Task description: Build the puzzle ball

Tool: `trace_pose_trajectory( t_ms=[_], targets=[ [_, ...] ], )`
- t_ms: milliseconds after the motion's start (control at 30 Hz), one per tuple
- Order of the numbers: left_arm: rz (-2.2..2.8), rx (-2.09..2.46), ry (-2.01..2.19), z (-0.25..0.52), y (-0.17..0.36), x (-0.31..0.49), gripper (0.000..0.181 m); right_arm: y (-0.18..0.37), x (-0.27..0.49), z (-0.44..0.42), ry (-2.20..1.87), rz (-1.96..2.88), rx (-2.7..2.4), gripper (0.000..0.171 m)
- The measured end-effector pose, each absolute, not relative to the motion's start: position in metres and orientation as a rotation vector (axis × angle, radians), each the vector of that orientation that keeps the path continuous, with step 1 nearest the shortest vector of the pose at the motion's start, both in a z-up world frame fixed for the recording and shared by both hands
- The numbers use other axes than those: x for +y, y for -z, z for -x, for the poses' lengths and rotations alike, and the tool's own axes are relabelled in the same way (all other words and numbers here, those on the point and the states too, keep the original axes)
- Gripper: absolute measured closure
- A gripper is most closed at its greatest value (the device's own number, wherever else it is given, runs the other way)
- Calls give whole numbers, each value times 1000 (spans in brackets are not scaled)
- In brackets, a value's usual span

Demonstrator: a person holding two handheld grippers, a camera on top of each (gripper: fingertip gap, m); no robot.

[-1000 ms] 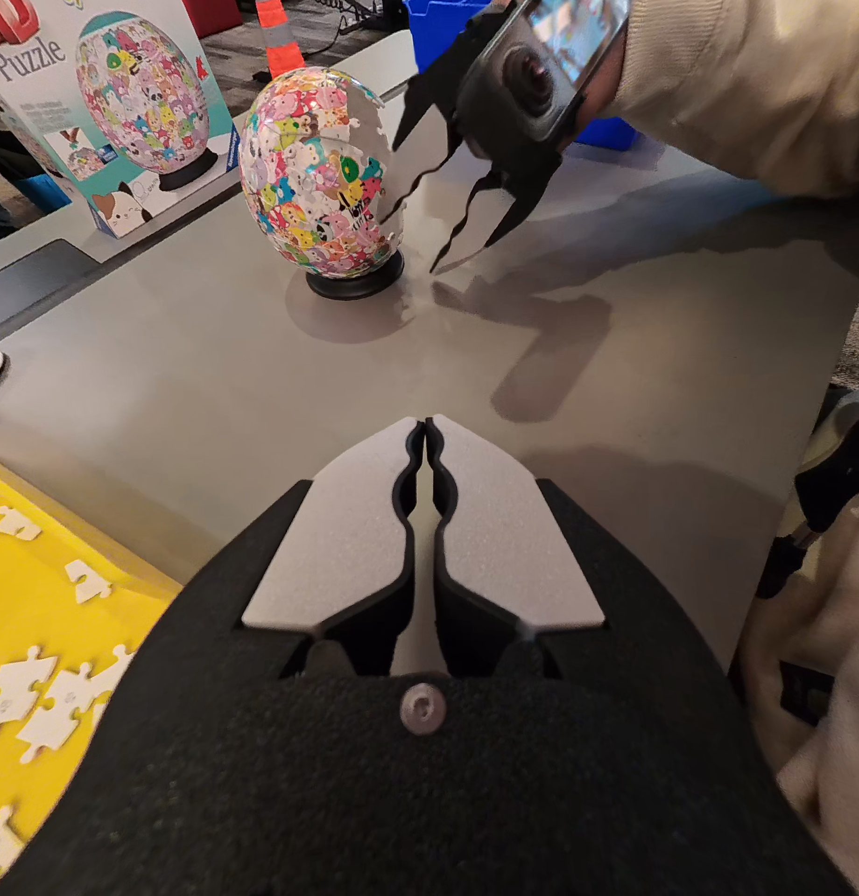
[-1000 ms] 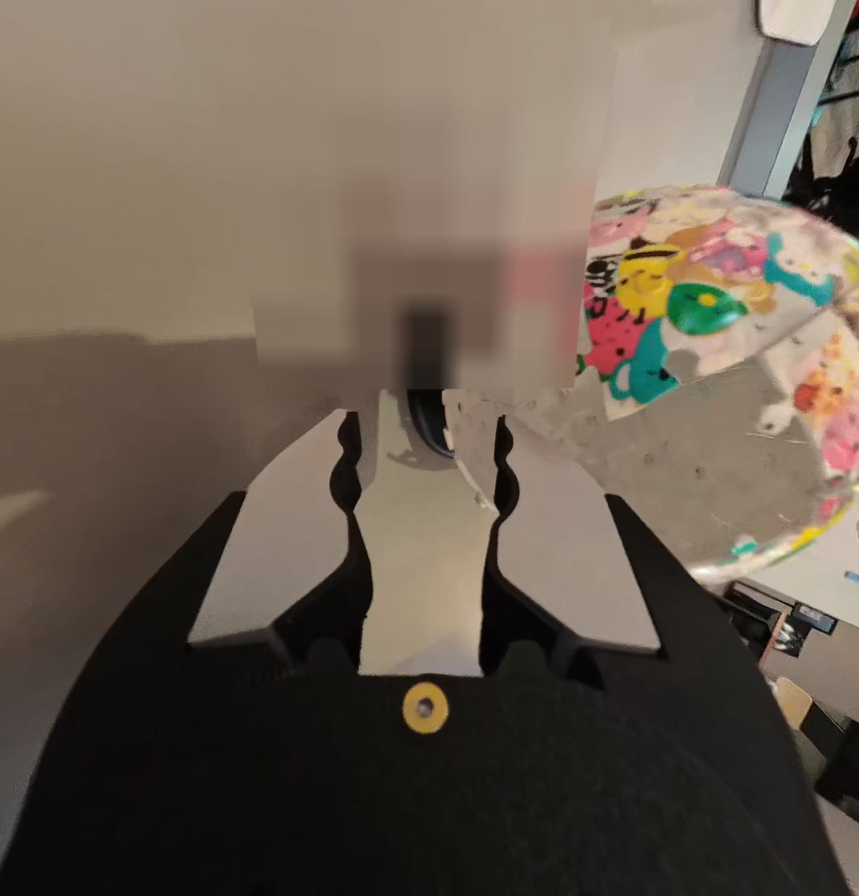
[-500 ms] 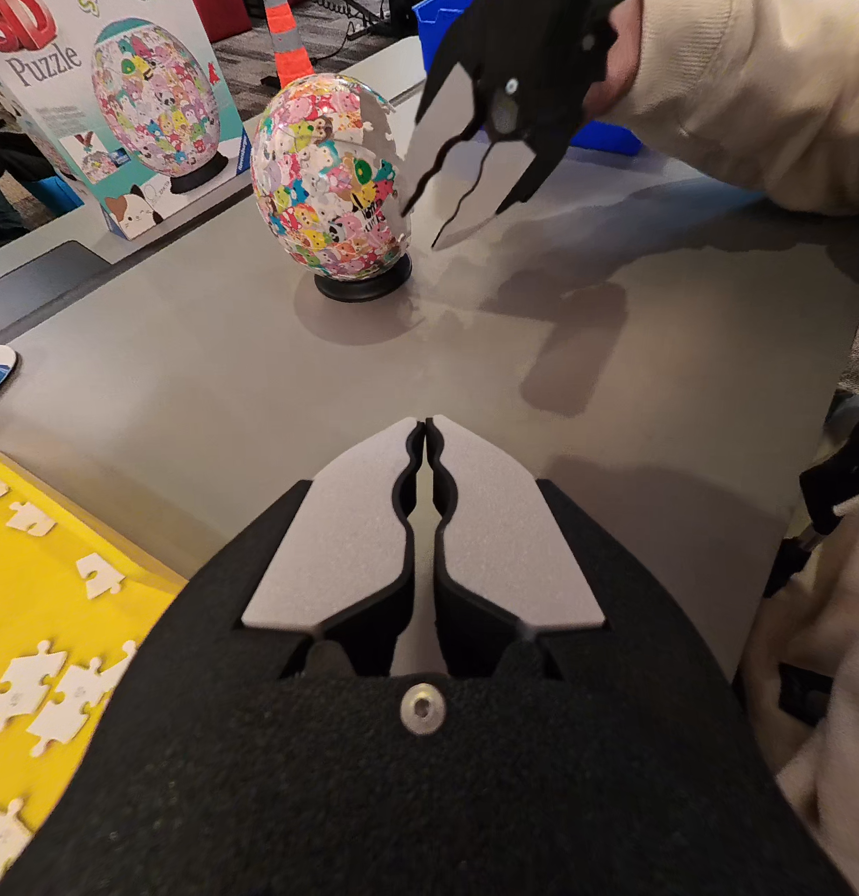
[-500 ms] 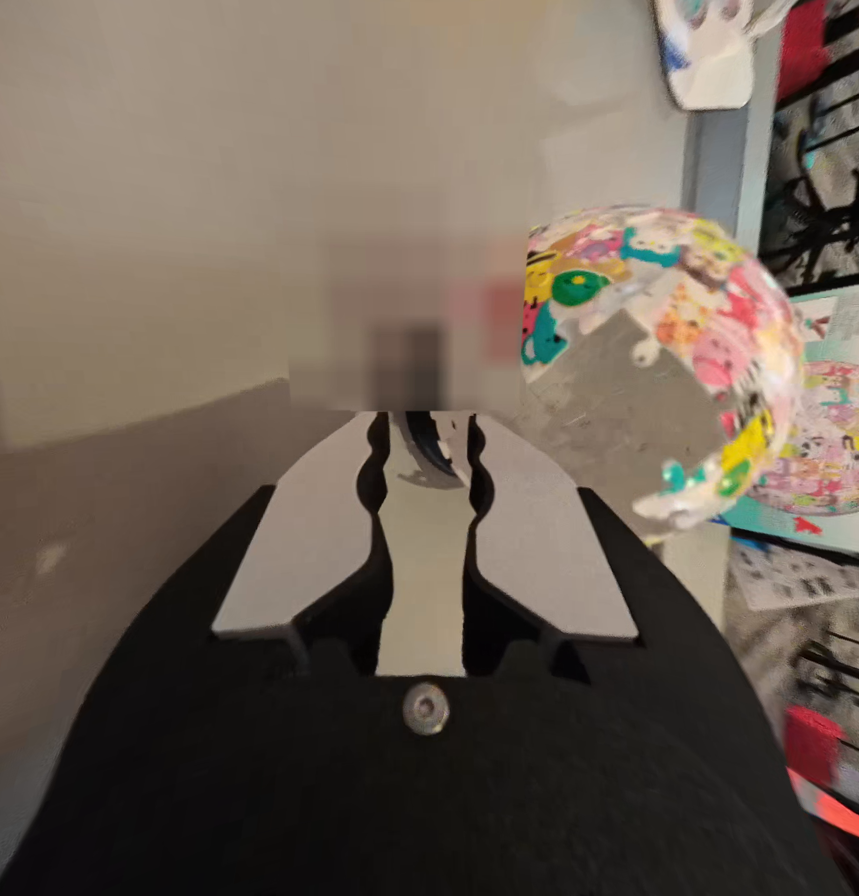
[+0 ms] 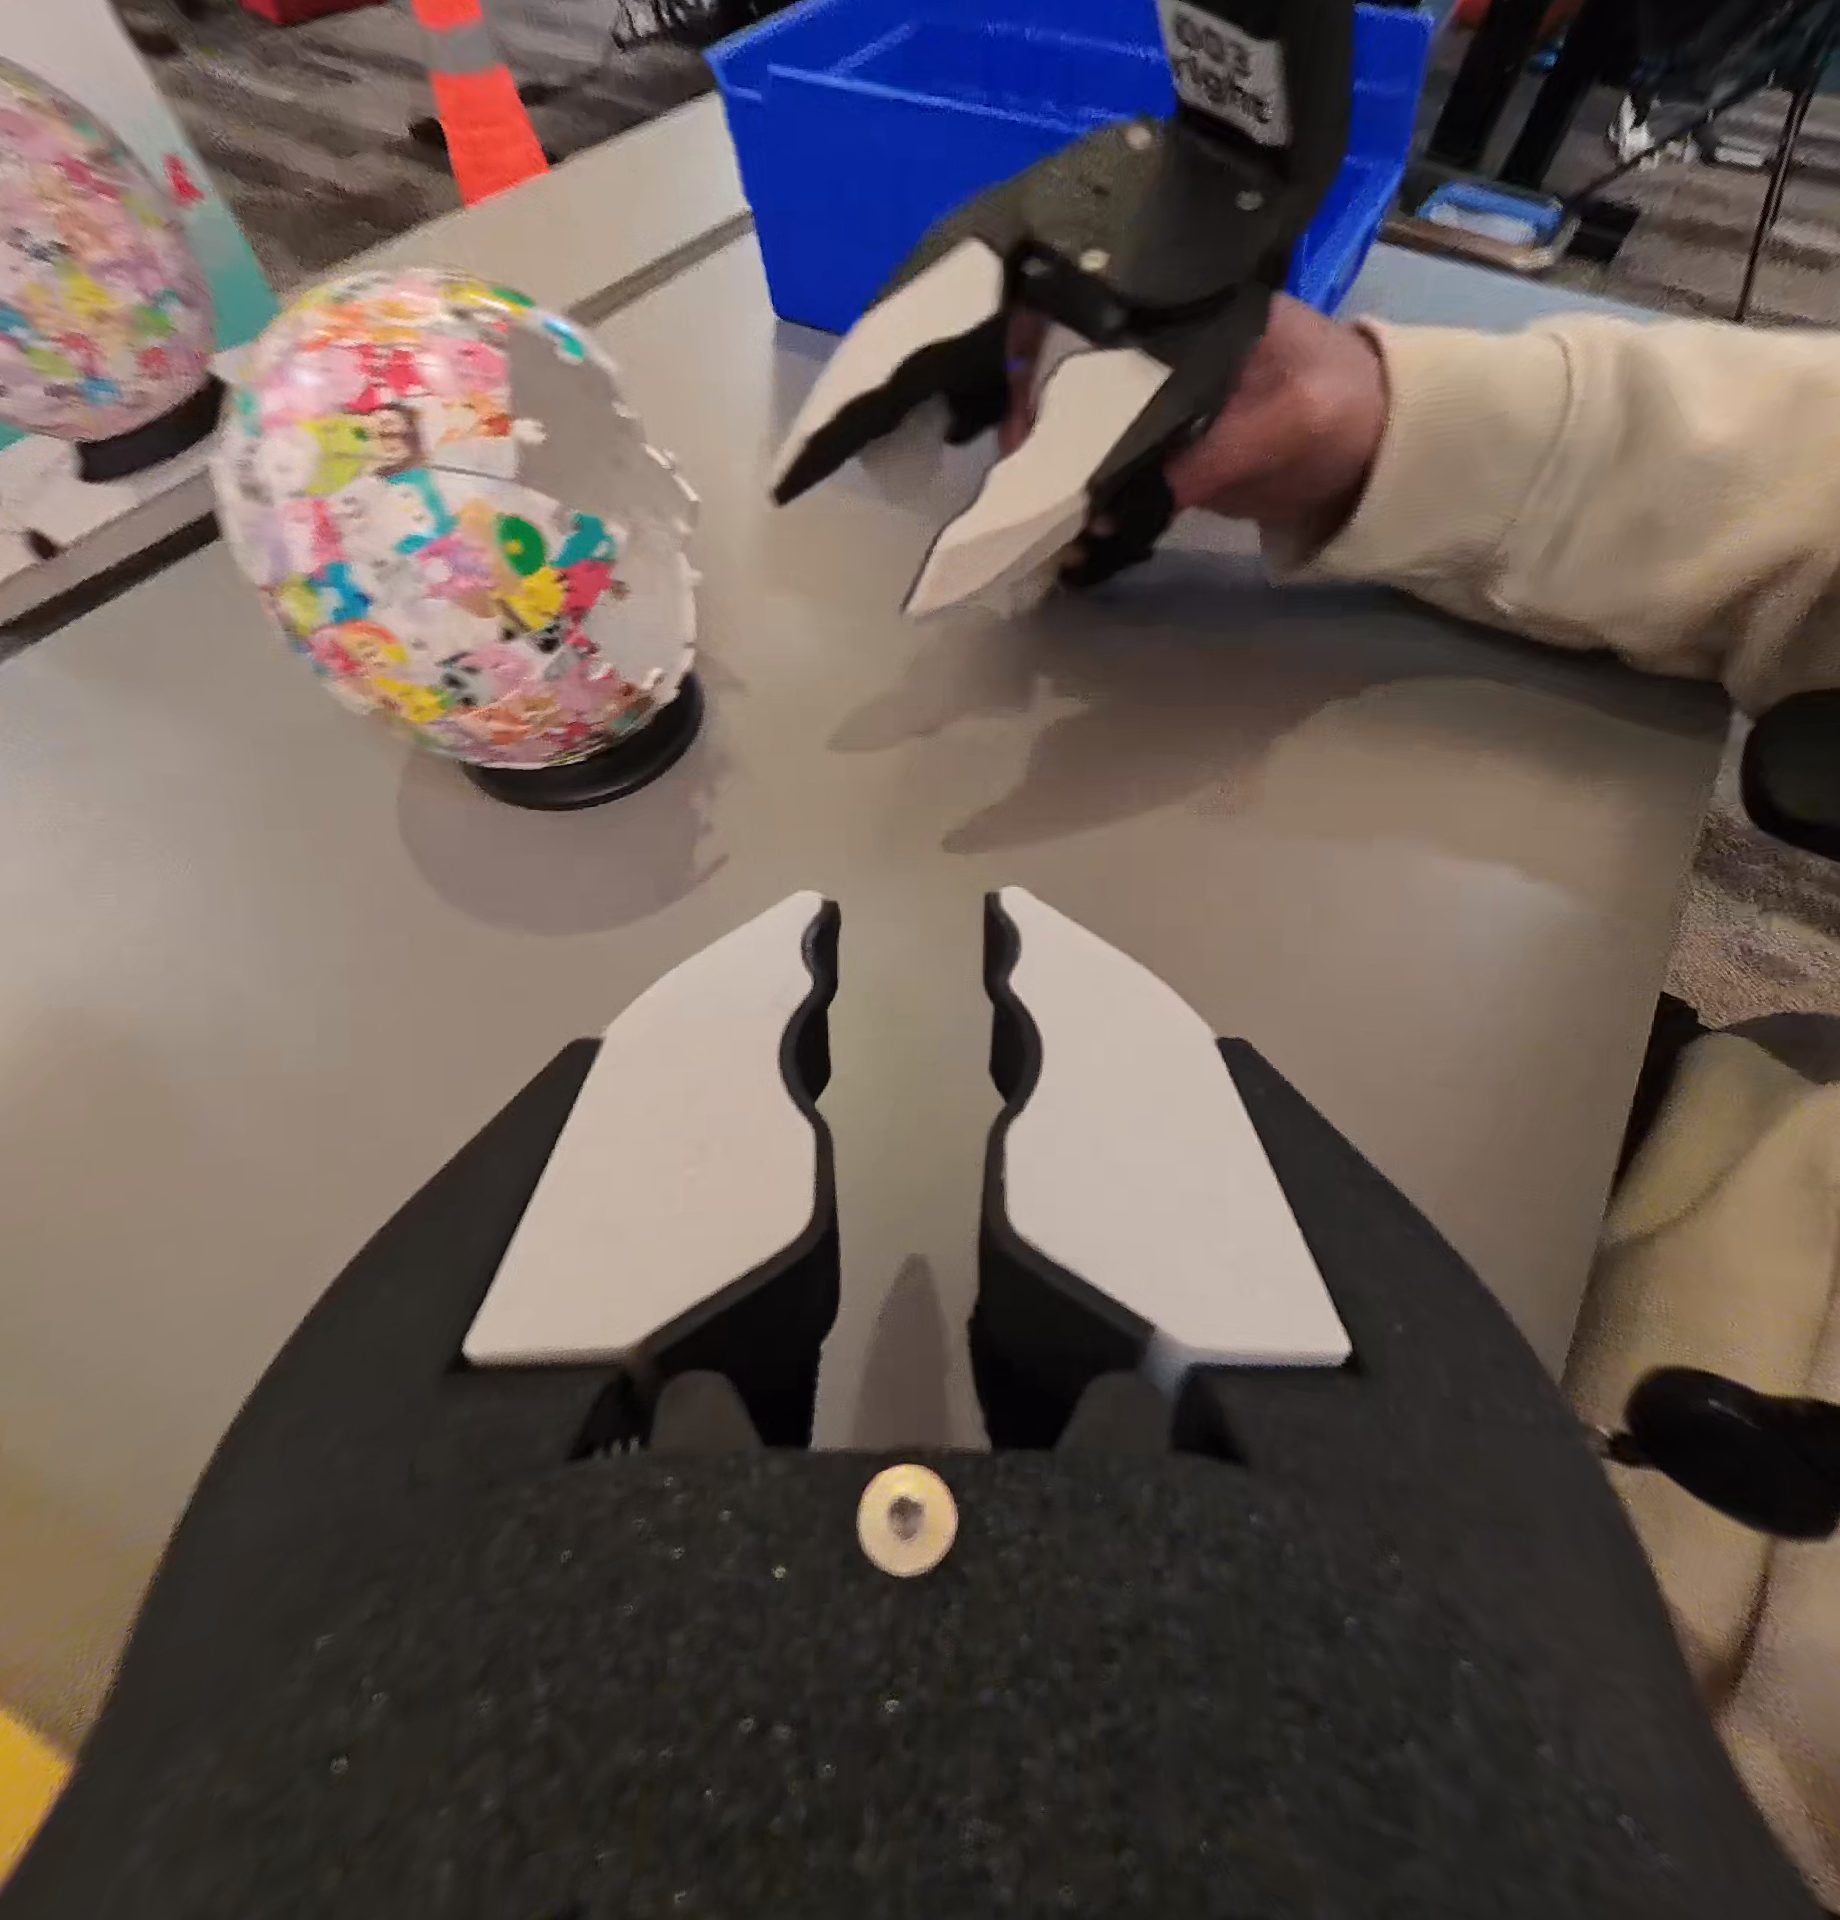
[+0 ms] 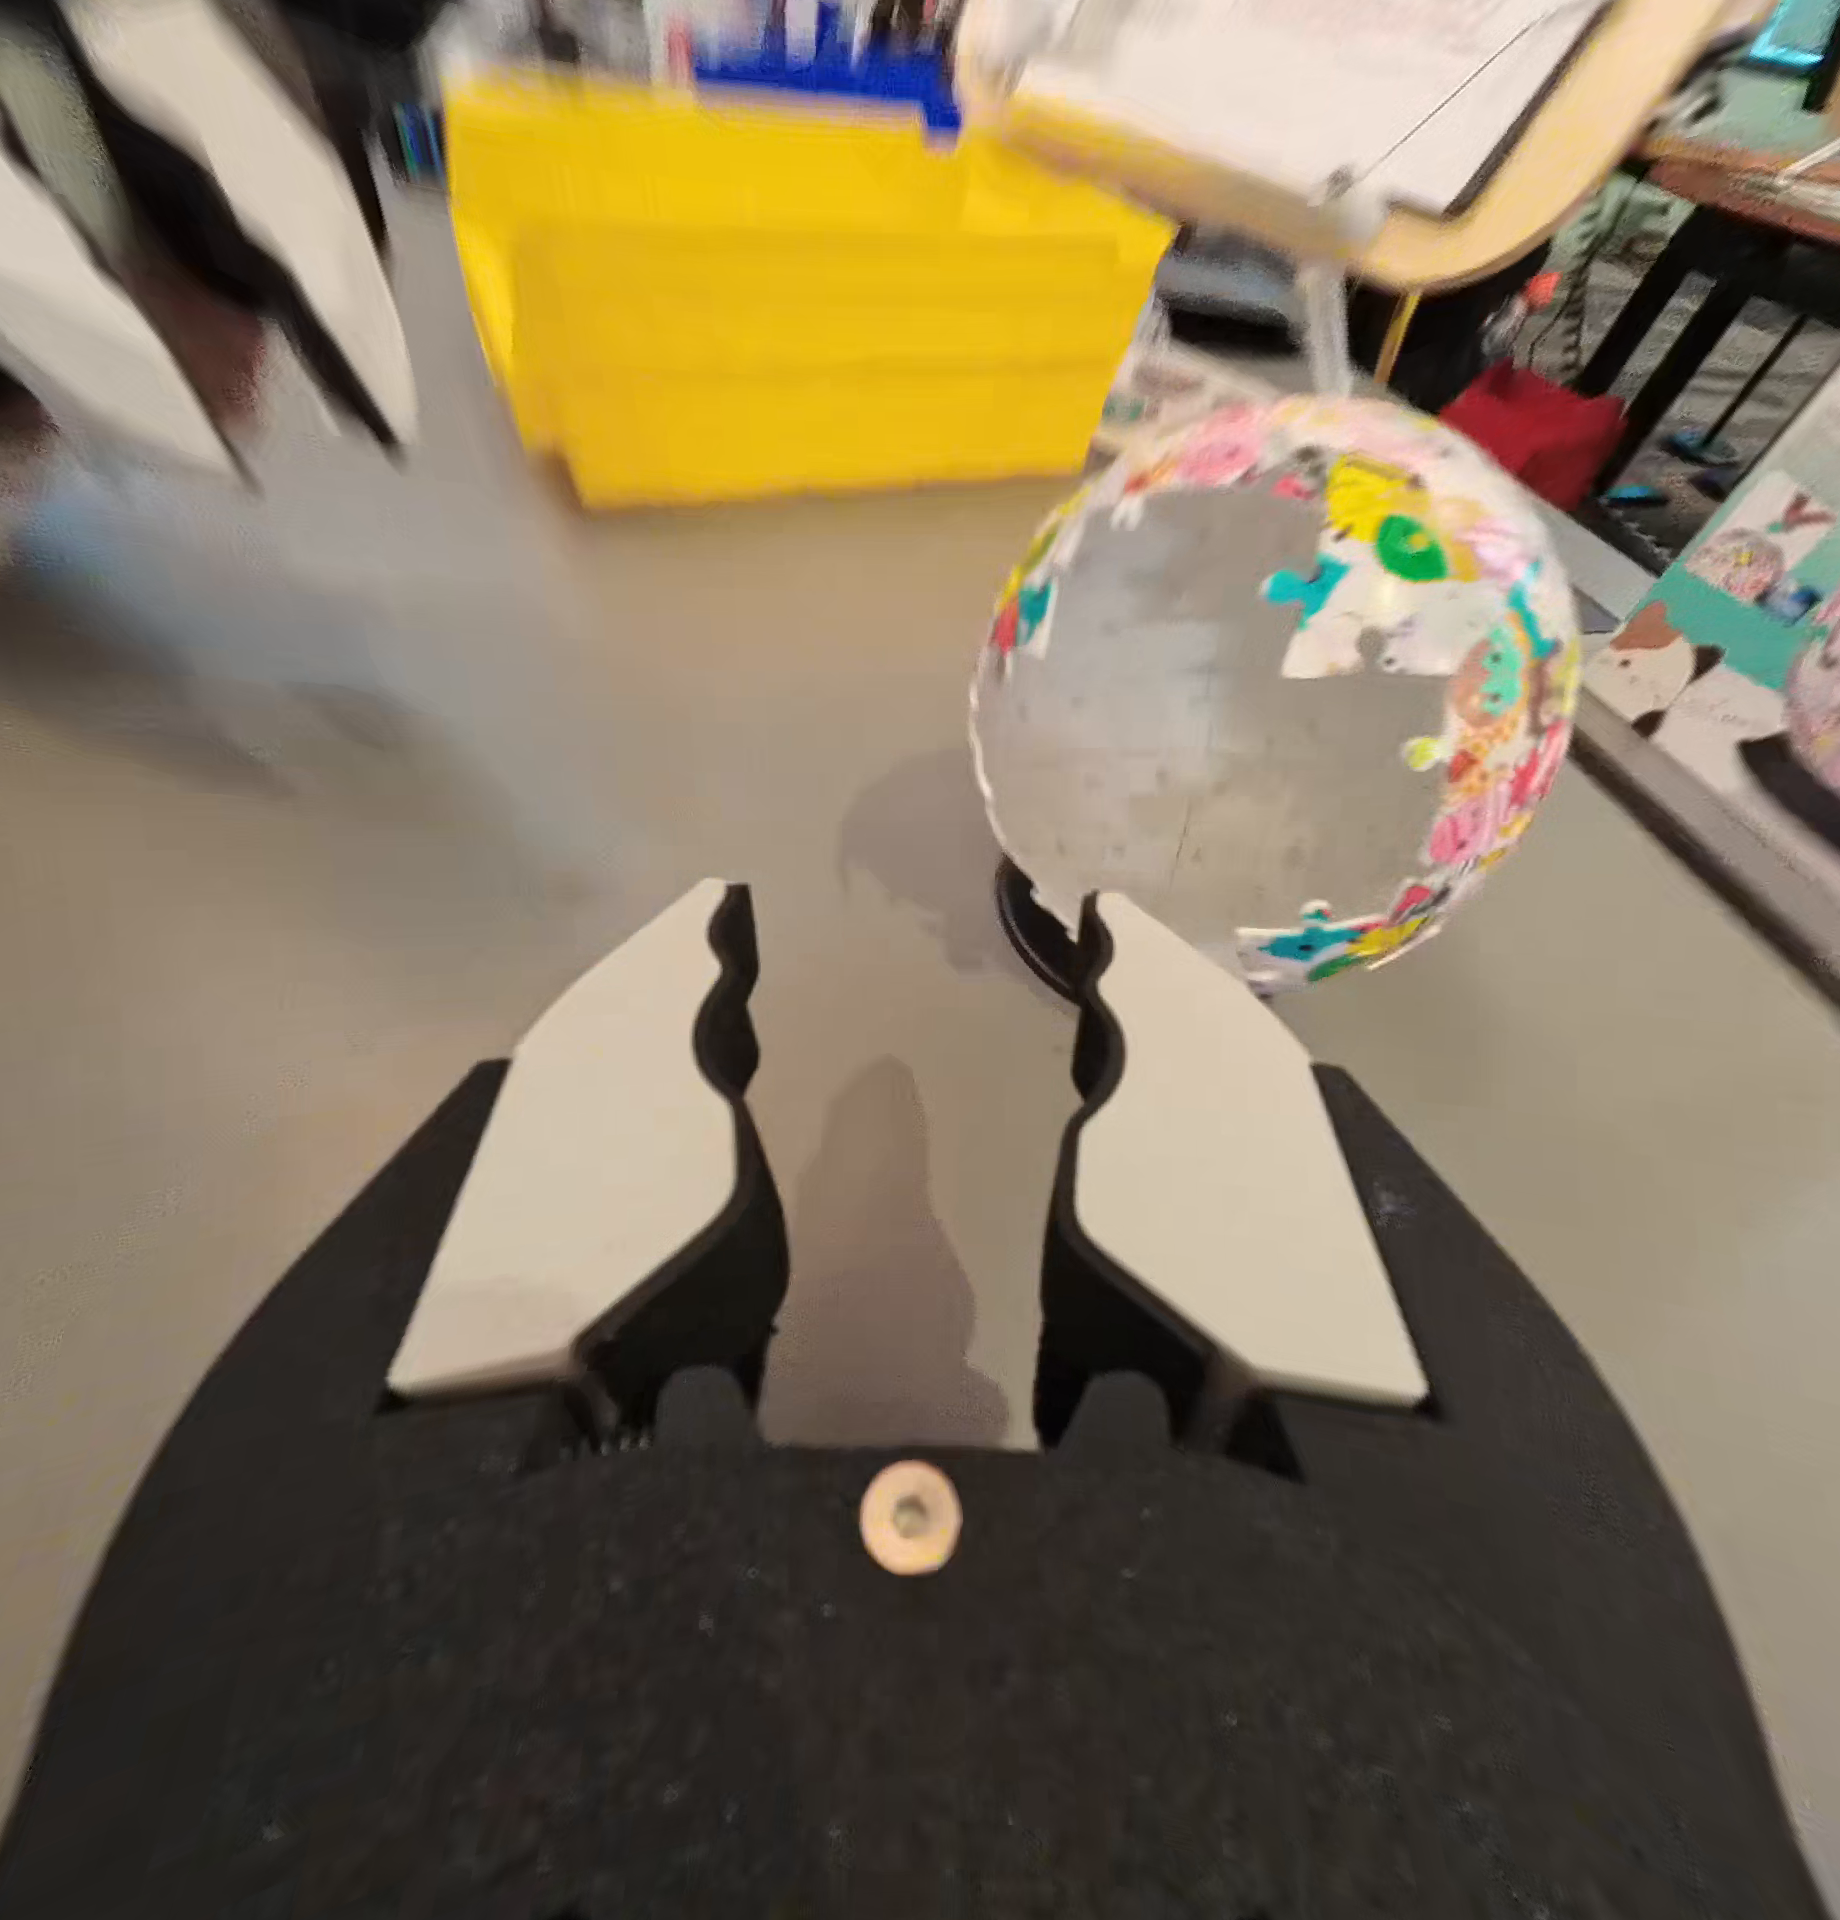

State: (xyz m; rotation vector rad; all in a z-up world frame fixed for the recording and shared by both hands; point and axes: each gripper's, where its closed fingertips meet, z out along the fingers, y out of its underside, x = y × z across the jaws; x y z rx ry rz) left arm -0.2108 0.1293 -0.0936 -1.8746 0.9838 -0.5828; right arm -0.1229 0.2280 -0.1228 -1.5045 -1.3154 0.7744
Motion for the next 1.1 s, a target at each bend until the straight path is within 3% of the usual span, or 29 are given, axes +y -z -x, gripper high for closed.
trace_pose_trajectory(
  t_ms=[67, 133, 233, 400, 500, 667, 833, 1100],
  targets=[
    [1907, 1003, 578, 200, 96, 125, 154, 148, 235, 125, -493, 1478, -1586, 92],
    [1914, 1011, 570, 196, 93, 113, 154, 164, 243, 130, -270, 1479, -1767, 94],
    [1904, 994, 461, 209, 92, 94, 154, 161, 236, 149, -183, 1391, -1915, 106],
    [1895, 970, 310, 250, 103, 71, 157, 169, 259, 160, -124, 1447, -1981, 107],
    [1909, 958, 282, 272, 110, 71, 157, 176, 270, 157, -76, 1540, -1981, 97],
    [1897, 954, 261, 288, 111, 79, 157, 183, 263, 163, -143, 1569, -1997, 101],
    [1920, 952, 297, 290, 122, 77, 157, 180, 274, 156, -38, 1575, -1986, 92],
    [1927, 933, 365, 289, 124, 73, 157, 187, 274, 147, -108, 1684, -2075, 97]
  ],
)
